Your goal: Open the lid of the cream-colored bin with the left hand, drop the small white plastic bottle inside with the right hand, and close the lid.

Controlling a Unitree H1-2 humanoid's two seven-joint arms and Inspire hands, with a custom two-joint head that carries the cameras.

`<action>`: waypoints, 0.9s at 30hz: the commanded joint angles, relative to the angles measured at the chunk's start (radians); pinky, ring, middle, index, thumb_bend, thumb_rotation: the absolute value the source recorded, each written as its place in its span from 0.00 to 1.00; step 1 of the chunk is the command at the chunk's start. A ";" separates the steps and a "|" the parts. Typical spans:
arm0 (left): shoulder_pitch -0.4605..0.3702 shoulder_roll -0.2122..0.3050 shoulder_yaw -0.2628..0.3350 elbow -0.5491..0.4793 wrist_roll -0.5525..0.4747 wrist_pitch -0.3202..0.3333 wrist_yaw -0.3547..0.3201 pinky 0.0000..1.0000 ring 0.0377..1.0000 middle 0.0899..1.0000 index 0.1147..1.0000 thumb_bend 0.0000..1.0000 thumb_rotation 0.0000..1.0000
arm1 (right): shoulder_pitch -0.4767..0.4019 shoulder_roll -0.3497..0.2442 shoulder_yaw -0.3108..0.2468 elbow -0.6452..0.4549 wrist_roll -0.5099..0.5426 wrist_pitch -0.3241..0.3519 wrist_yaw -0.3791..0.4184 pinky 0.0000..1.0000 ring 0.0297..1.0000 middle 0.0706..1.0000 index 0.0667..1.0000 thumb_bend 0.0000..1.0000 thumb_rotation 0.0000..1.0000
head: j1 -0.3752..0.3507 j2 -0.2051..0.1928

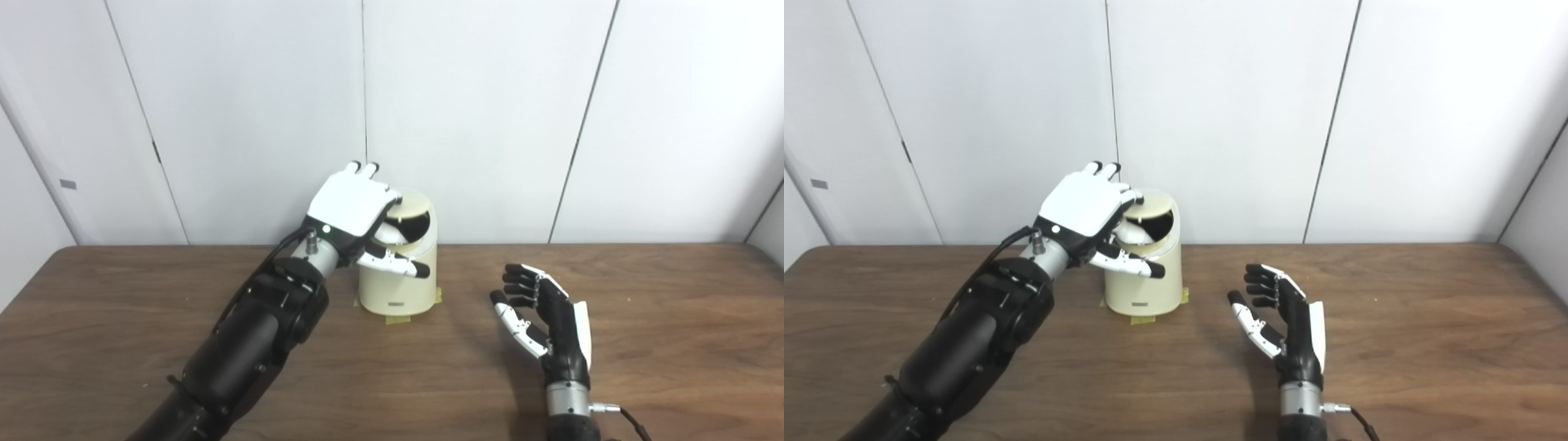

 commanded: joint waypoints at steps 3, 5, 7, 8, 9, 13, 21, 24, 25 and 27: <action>-0.027 0.001 0.019 -0.038 0.013 0.000 -0.003 1.00 1.00 0.85 0.82 0.97 1.00 | -0.035 0.001 0.001 -0.025 0.003 -0.037 -0.011 0.57 0.64 0.64 0.64 0.25 0.29 | -0.003 0.003; -0.017 0.000 0.023 -0.044 0.011 0.003 -0.013 1.00 1.00 0.85 0.83 0.97 1.00 | -0.034 0.002 0.002 -0.033 0.005 -0.033 -0.008 0.57 0.64 0.64 0.64 0.24 0.28 | -0.003 0.008; -0.007 -0.001 0.026 -0.048 0.010 0.003 -0.016 1.00 0.99 0.85 0.83 0.97 1.00 | -0.032 0.003 0.001 -0.039 0.010 -0.031 -0.006 0.58 0.64 0.64 0.65 0.24 0.28 | -0.004 0.013; 0.000 -0.001 0.026 -0.049 0.012 0.000 -0.013 1.00 0.99 0.85 0.83 0.97 1.00 | -0.032 0.004 0.000 -0.039 0.012 -0.030 -0.007 0.58 0.64 0.64 0.65 0.25 0.28 | -0.005 0.015; 0.006 -0.001 0.025 -0.050 0.015 -0.003 -0.009 1.00 0.99 0.85 0.83 0.97 1.00 | -0.032 0.004 0.000 -0.041 0.011 -0.030 -0.007 0.58 0.64 0.64 0.64 0.25 0.28 | -0.005 0.016; 0.018 -0.006 0.025 -0.053 0.022 -0.002 -0.016 1.00 0.98 0.84 0.83 0.95 1.00 | -0.028 0.006 0.000 -0.053 0.008 -0.016 -0.006 0.57 0.63 0.64 0.65 0.25 0.29 | -0.006 0.021; 0.039 -0.011 0.030 -0.052 0.031 -0.003 -0.008 1.00 0.99 0.84 0.83 0.94 1.00 | -0.027 0.007 0.001 -0.064 0.010 -0.014 -0.004 0.57 0.63 0.64 0.64 0.24 0.26 | -0.009 0.040; 0.048 -0.009 0.033 -0.054 0.026 -0.012 -0.003 1.00 0.99 0.85 0.83 0.94 1.00 | -0.027 0.008 0.002 -0.070 0.007 -0.009 -0.003 0.57 0.63 0.64 0.64 0.25 0.27 | -0.011 0.044; 0.050 -0.008 0.033 -0.055 0.025 -0.015 -0.003 1.00 0.99 0.85 0.83 0.94 1.00 | -0.027 0.008 0.003 -0.069 0.007 -0.011 -0.004 0.56 0.63 0.64 0.64 0.25 0.27 | -0.012 0.045; 0.057 -0.006 0.032 -0.053 0.025 -0.023 0.007 1.00 0.99 0.85 0.83 0.94 1.00 | -0.028 0.009 0.004 -0.070 0.005 -0.011 -0.005 0.57 0.63 0.64 0.64 0.25 0.27 | -0.013 0.047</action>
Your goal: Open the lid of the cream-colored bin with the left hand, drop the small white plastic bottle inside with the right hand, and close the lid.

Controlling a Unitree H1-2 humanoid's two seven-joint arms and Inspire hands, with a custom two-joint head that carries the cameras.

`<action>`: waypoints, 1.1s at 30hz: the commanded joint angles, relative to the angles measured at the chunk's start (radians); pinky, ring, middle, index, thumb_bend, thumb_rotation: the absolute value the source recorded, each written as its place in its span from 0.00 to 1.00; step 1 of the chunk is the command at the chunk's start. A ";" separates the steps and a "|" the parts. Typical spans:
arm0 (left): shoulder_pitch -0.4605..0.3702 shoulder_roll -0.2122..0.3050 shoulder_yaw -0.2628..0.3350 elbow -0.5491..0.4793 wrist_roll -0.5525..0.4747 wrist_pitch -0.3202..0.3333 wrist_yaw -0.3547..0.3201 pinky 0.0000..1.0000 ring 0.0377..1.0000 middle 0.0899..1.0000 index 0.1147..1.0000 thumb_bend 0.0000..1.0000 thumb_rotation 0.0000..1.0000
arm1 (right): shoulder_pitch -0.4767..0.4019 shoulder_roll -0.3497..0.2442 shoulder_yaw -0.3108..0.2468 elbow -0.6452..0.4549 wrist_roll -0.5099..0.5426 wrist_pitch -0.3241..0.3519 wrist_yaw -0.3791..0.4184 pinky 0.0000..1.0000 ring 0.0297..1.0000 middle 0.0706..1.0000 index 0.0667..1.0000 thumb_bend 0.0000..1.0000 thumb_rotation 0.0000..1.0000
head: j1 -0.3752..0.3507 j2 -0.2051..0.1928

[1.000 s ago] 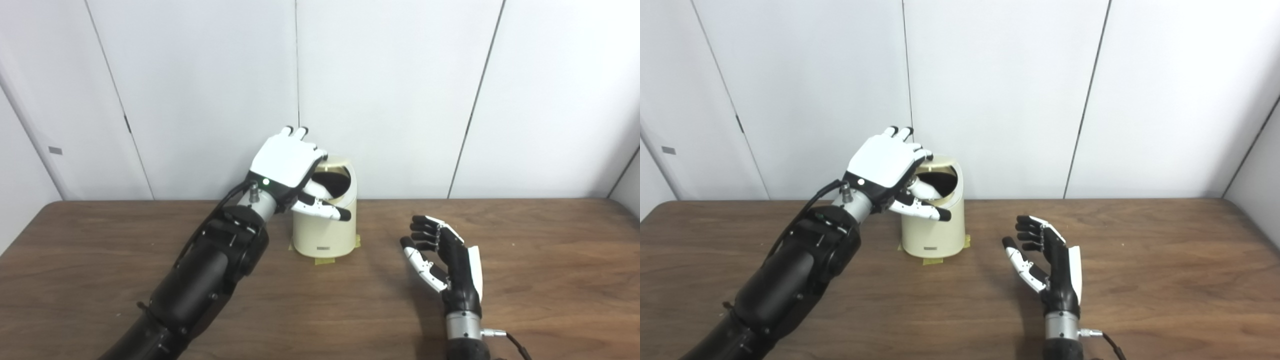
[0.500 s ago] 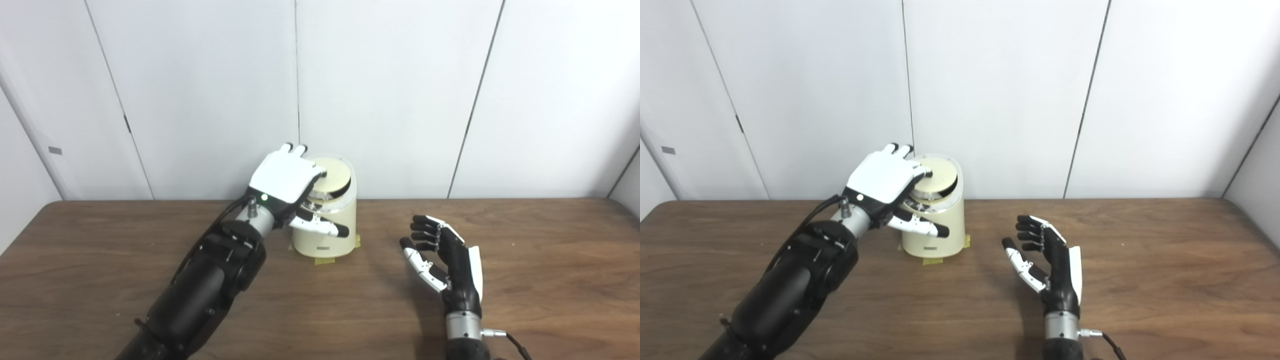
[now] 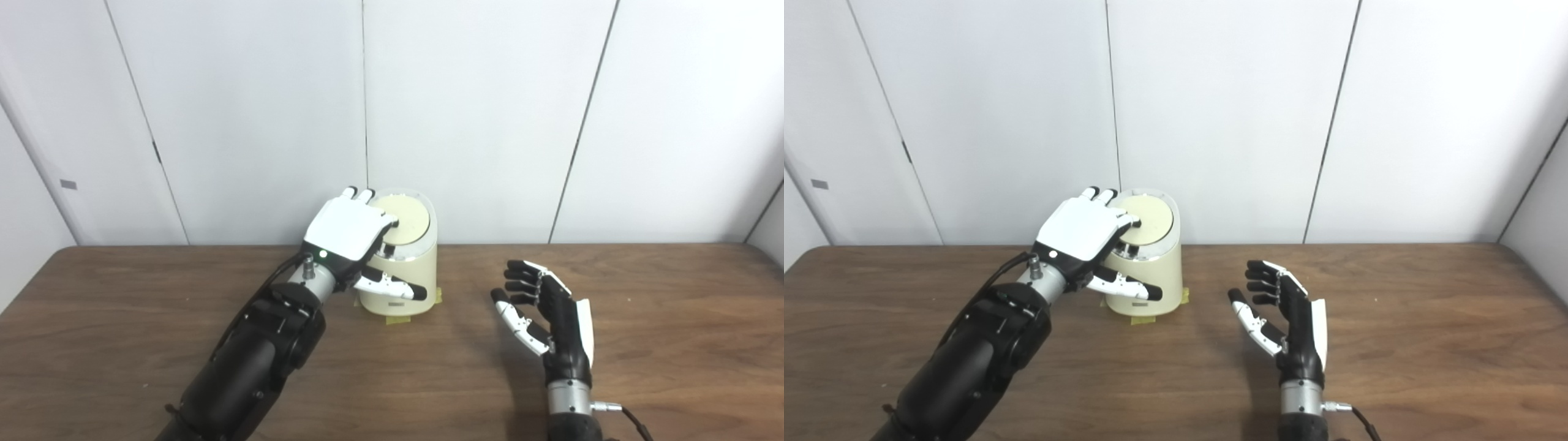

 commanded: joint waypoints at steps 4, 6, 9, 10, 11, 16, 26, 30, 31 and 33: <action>-0.011 0.013 0.004 -0.013 0.003 -0.031 0.041 1.00 0.99 0.84 0.82 0.93 1.00 | -0.032 0.006 0.005 -0.044 -0.010 -0.012 -0.009 0.57 0.63 0.64 0.64 0.25 0.27 | -0.004 0.005; -0.005 0.015 -0.002 -0.007 0.009 -0.046 0.057 1.00 0.98 0.84 0.81 0.92 1.00 | -0.033 0.008 0.004 -0.045 -0.010 -0.011 -0.010 0.57 0.63 0.64 0.64 0.25 0.27 | -0.005 0.006; -0.001 0.022 -0.018 0.006 0.027 -0.066 0.081 1.00 0.97 0.82 0.80 0.92 1.00 | -0.033 0.007 0.005 -0.045 -0.008 -0.015 -0.007 0.57 0.63 0.64 0.64 0.25 0.27 | -0.005 0.006; -0.001 0.025 -0.023 0.011 0.032 -0.070 0.084 1.00 0.96 0.82 0.80 0.91 1.00 | -0.034 0.006 0.005 -0.044 -0.010 -0.015 -0.007 0.57 0.64 0.64 0.64 0.25 0.27 | -0.007 0.006; 0.001 0.026 -0.027 0.016 0.035 -0.074 0.088 1.00 0.97 0.82 0.80 0.91 1.00 | -0.033 0.007 0.006 -0.047 -0.015 -0.009 -0.008 0.57 0.64 0.64 0.64 0.25 0.29 | -0.008 0.006; 0.004 0.026 -0.029 0.032 0.046 -0.078 0.089 1.00 0.97 0.82 0.79 0.93 1.00 | -0.032 0.010 0.005 -0.055 -0.016 0.003 -0.008 0.57 0.64 0.64 0.64 0.25 0.30 | -0.007 0.007; 0.012 0.032 -0.028 0.032 0.039 -0.089 0.086 1.00 0.97 0.82 0.79 0.93 1.00 | -0.034 0.013 0.005 -0.057 -0.011 0.011 -0.007 0.57 0.64 0.64 0.64 0.26 0.31 | -0.010 0.008; 0.015 0.032 -0.025 0.036 0.025 -0.090 0.070 1.00 0.97 0.82 0.79 0.94 1.00 | -0.035 0.011 0.008 -0.054 -0.027 0.003 -0.014 0.57 0.63 0.63 0.64 0.25 0.31 | -0.012 0.010; 0.016 0.033 -0.025 0.038 0.024 -0.090 0.072 1.00 0.97 0.82 0.79 0.94 1.00 | -0.034 0.012 0.007 -0.055 -0.025 0.005 -0.014 0.56 0.63 0.63 0.64 0.25 0.31 | -0.012 0.010; 0.016 0.034 -0.025 0.040 0.024 -0.088 0.065 1.00 0.97 0.82 0.79 0.95 1.00 | -0.034 0.014 0.006 -0.060 -0.023 0.012 -0.013 0.57 0.63 0.63 0.64 0.25 0.31 | -0.012 0.011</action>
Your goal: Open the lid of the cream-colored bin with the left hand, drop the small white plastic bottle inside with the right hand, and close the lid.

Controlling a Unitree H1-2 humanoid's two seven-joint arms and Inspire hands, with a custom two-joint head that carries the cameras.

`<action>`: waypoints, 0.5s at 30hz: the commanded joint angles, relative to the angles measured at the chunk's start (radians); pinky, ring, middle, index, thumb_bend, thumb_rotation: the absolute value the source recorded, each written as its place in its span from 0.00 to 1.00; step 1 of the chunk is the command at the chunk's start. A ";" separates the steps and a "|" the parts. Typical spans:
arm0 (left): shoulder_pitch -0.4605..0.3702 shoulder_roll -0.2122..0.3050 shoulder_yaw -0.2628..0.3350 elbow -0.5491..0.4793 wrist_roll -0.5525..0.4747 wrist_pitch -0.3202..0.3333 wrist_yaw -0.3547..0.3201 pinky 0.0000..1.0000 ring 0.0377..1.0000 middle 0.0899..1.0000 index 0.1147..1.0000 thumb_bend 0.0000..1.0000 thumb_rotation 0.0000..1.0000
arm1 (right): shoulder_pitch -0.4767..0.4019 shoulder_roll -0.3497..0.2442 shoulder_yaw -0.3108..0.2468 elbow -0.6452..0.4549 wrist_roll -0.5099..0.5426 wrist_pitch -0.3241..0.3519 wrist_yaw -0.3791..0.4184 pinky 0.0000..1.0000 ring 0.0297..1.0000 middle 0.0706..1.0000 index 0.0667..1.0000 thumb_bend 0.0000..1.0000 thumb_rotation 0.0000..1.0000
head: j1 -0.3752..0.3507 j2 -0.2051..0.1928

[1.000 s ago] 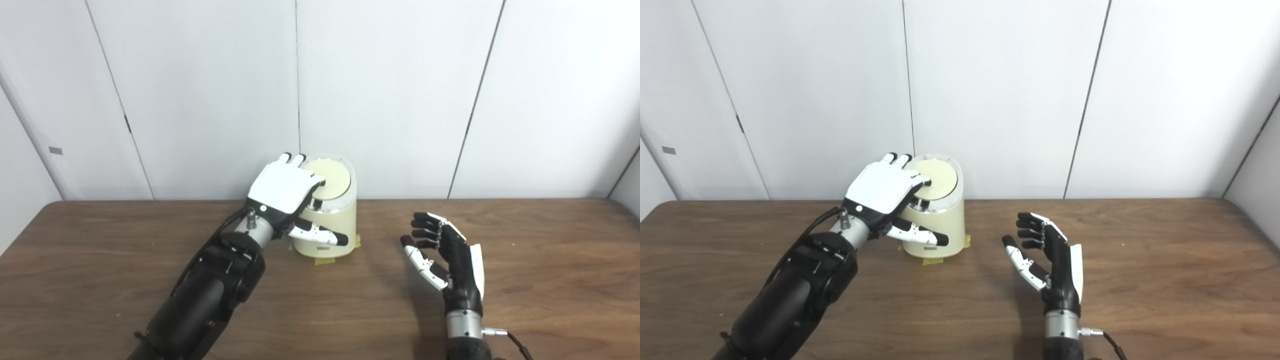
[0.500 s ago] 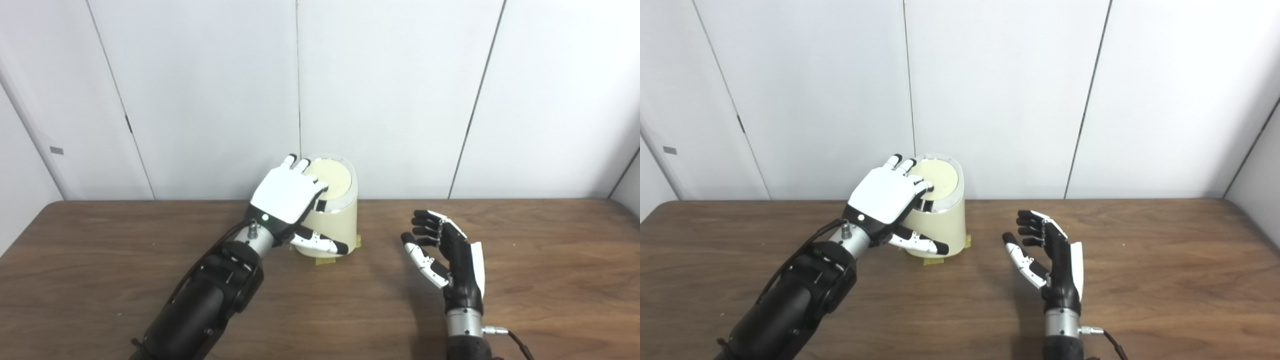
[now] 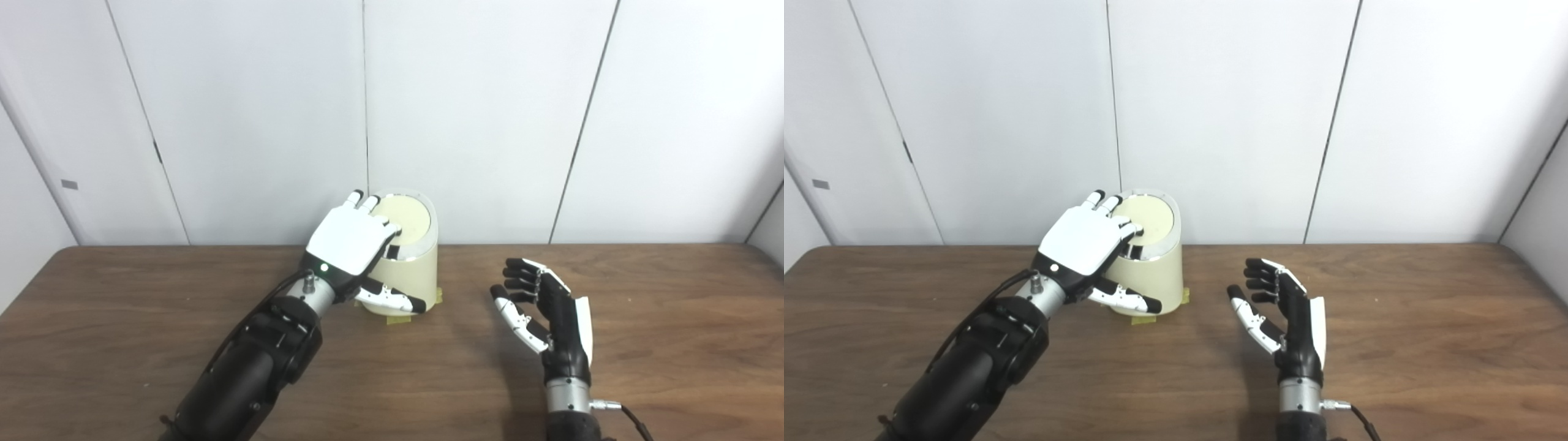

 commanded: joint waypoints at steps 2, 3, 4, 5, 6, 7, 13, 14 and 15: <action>-0.010 0.014 0.000 0.015 -0.012 -0.008 -0.037 1.00 0.97 0.82 0.79 0.95 1.00 | -0.034 0.007 0.004 -0.041 -0.011 -0.007 -0.011 0.57 0.63 0.64 0.64 0.25 0.31 | -0.001 0.002; -0.009 0.014 0.000 0.017 -0.012 -0.008 -0.036 1.00 0.97 0.82 0.79 0.95 1.00 | -0.034 0.007 0.005 -0.041 -0.011 -0.008 -0.011 0.57 0.63 0.64 0.64 0.25 0.31 | -0.001 0.002; -0.008 0.015 0.000 0.019 -0.012 -0.009 -0.030 1.00 0.97 0.82 0.79 0.95 1.00 | -0.034 0.007 0.004 -0.040 -0.004 -0.012 -0.010 0.57 0.63 0.64 0.64 0.25 0.31 | -0.001 0.002; -0.007 0.015 0.001 0.019 -0.012 -0.011 -0.022 1.00 0.96 0.81 0.78 0.94 1.00 | -0.034 0.006 0.004 -0.038 -0.004 -0.016 -0.011 0.57 0.63 0.64 0.64 0.25 0.31 | -0.001 0.002; -0.007 0.014 0.002 0.020 -0.015 -0.012 -0.017 1.00 0.96 0.81 0.78 0.95 1.00 | -0.035 0.006 0.004 -0.037 -0.003 -0.018 -0.011 0.57 0.63 0.64 0.64 0.25 0.30 | 0.000 0.001; -0.007 0.013 0.005 0.016 -0.017 -0.011 -0.014 1.00 0.96 0.81 0.78 0.95 1.00 | -0.035 0.005 0.004 -0.036 -0.004 -0.017 -0.011 0.57 0.63 0.64 0.64 0.25 0.30 | 0.000 0.001; -0.012 -0.004 0.031 -0.013 -0.030 0.027 -0.049 1.00 0.99 0.86 0.83 0.92 1.00 | -0.038 0.006 0.003 -0.031 -0.003 -0.017 -0.013 0.57 0.63 0.64 0.64 0.25 0.32 | 0.001 -0.002; -0.013 -0.008 0.038 -0.026 -0.031 0.041 -0.075 1.00 1.00 0.87 0.85 0.92 1.00 | -0.038 0.007 0.003 -0.032 0.000 -0.016 -0.011 0.57 0.63 0.64 0.64 0.25 0.32 | 0.001 -0.002; -0.014 -0.012 0.044 -0.036 -0.031 0.051 -0.093 1.00 1.00 0.89 0.86 0.93 1.00 | -0.037 0.007 0.003 -0.033 0.002 -0.015 -0.009 0.57 0.64 0.64 0.64 0.25 0.32 | 0.001 -0.002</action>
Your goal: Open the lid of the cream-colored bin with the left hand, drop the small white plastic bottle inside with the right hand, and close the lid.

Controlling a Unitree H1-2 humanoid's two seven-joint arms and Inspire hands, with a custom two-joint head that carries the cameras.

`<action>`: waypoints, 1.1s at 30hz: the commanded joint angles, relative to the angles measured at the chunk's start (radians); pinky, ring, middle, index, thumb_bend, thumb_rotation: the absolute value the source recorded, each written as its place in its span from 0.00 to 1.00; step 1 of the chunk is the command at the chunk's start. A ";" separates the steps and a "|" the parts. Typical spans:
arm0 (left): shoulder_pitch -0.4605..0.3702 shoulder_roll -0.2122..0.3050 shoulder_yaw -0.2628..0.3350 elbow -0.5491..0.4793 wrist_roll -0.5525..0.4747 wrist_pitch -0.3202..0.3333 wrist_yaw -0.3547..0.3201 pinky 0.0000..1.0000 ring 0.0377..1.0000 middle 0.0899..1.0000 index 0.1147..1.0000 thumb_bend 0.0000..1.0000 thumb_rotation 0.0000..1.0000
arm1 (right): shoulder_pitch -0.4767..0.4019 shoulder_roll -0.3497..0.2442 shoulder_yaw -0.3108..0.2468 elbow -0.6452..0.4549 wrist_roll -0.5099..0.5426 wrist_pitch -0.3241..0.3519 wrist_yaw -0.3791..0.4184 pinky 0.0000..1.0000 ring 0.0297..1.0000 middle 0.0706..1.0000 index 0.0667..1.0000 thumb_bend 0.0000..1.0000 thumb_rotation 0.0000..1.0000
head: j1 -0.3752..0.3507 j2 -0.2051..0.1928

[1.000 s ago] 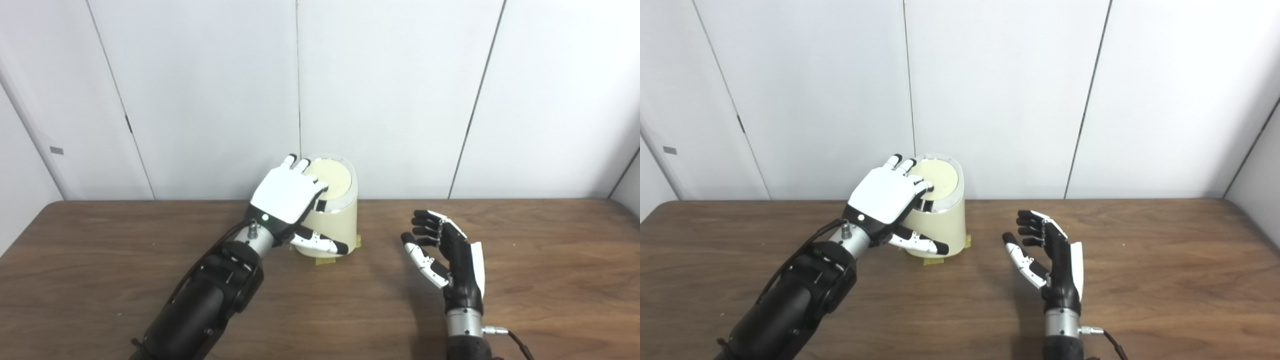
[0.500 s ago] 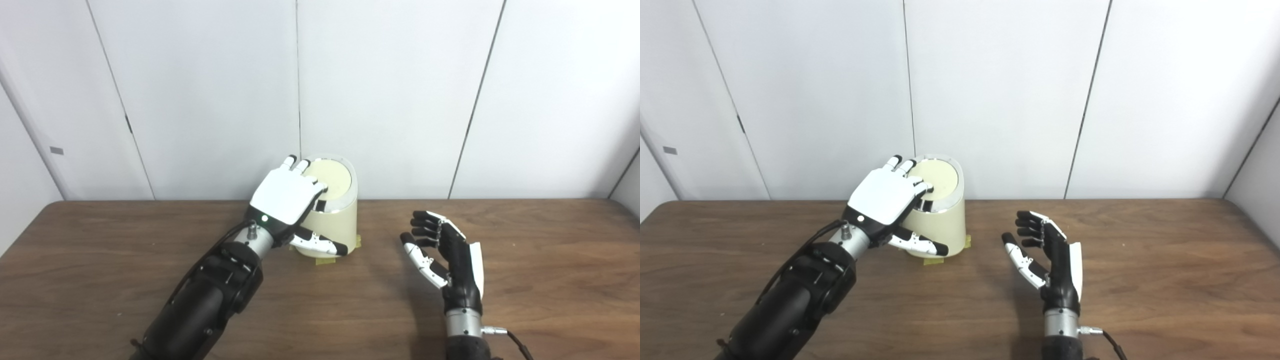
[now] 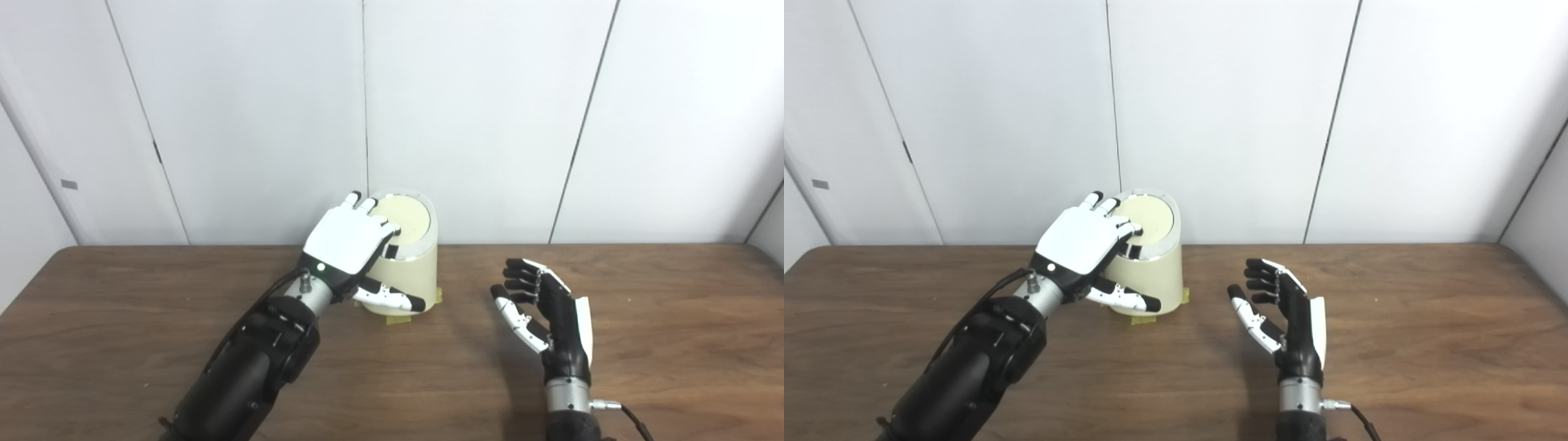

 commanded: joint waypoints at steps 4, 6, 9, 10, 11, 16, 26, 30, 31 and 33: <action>-0.025 -0.011 0.028 -0.048 0.007 0.051 -0.079 1.00 1.00 0.94 0.91 0.93 1.00 | -0.037 0.006 0.004 -0.030 -0.002 -0.025 -0.011 0.57 0.64 0.64 0.64 0.25 0.31 | 0.001 -0.001; -0.026 -0.018 0.035 -0.059 0.015 0.061 -0.087 1.00 1.00 0.97 0.95 0.93 1.00 | -0.038 0.007 0.004 -0.029 -0.004 -0.022 -0.012 0.58 0.64 0.64 0.64 0.25 0.31 | 0.000 -0.002; -0.025 -0.024 0.046 -0.080 0.016 0.075 -0.090 1.00 1.00 0.98 0.96 0.90 1.00 | -0.038 0.006 0.005 -0.026 -0.003 -0.026 -0.010 0.58 0.64 0.64 0.64 0.25 0.31 | 0.000 -0.002; -0.025 -0.026 0.048 -0.088 0.017 0.079 -0.092 1.00 1.00 0.98 0.96 0.90 1.00 | -0.038 0.005 0.006 -0.027 -0.005 -0.026 -0.011 0.58 0.64 0.64 0.64 0.25 0.30 | 0.000 -0.002; -0.023 -0.027 0.052 -0.096 0.018 0.083 -0.092 1.00 1.00 0.98 0.96 0.90 1.00 | -0.038 0.005 0.007 -0.026 -0.009 -0.027 -0.013 0.57 0.64 0.64 0.64 0.25 0.30 | -0.001 -0.002; -0.002 -0.040 0.084 -0.136 -0.001 0.087 -0.062 1.00 1.00 0.95 0.93 0.89 1.00 | -0.039 0.001 0.007 -0.023 -0.011 -0.028 -0.013 0.57 0.64 0.64 0.64 0.25 0.31 | 0.001 -0.004; 0.079 -0.123 0.221 -0.270 -0.158 0.082 0.096 1.00 0.95 0.90 0.89 0.70 1.00 | -0.040 -0.003 0.004 -0.010 0.004 -0.034 -0.008 0.57 0.64 0.64 0.64 0.26 0.33 | 0.001 -0.006; 0.146 -0.200 0.351 -0.357 -0.438 0.077 0.150 0.86 0.88 0.85 0.83 0.46 1.00 | -0.039 -0.006 0.003 -0.003 0.004 -0.044 -0.011 0.57 0.64 0.64 0.64 0.25 0.29 | 0.001 -0.009; 0.162 -0.210 0.384 -0.358 -0.524 0.077 0.142 0.80 0.85 0.84 0.82 0.37 0.94 | -0.039 -0.007 0.002 -0.002 0.004 -0.047 -0.011 0.57 0.63 0.64 0.64 0.25 0.29 | 0.002 -0.011; 0.190 -0.218 0.426 -0.347 -0.636 0.067 0.142 0.72 0.80 0.81 0.80 0.26 0.87 | -0.038 -0.010 0.001 0.000 0.007 -0.051 -0.011 0.56 0.63 0.64 0.64 0.25 0.29 | 0.002 -0.012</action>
